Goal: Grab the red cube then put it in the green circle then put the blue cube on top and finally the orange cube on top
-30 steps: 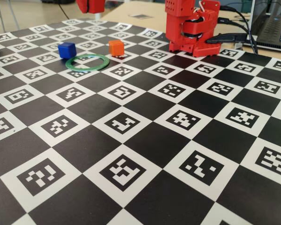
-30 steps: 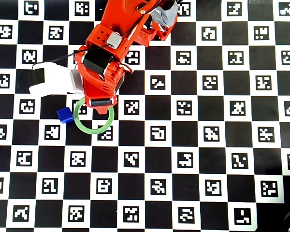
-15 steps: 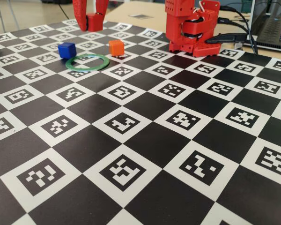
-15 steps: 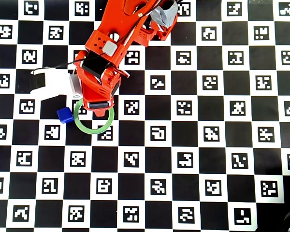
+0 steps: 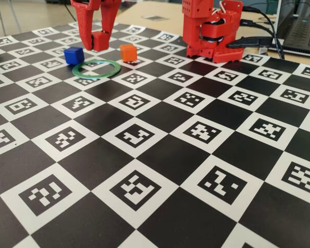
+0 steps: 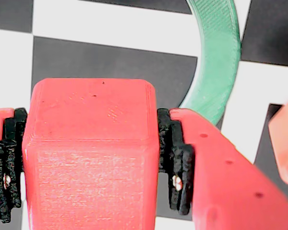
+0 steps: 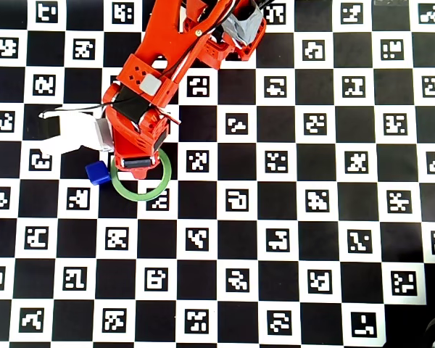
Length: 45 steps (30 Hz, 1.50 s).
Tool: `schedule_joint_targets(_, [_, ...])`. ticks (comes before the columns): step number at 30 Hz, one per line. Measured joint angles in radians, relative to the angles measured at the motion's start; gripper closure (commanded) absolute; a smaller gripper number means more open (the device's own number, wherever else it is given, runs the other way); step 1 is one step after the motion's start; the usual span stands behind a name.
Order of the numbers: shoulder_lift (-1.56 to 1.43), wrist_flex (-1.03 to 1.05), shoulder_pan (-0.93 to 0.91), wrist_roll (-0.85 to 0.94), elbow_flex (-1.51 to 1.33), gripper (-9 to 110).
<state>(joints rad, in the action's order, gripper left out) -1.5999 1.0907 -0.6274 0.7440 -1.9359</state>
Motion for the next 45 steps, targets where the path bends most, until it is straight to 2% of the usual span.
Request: schedule_joint_targets(45, [0.143, -0.1, 0.023, -0.034, -0.005, 96])
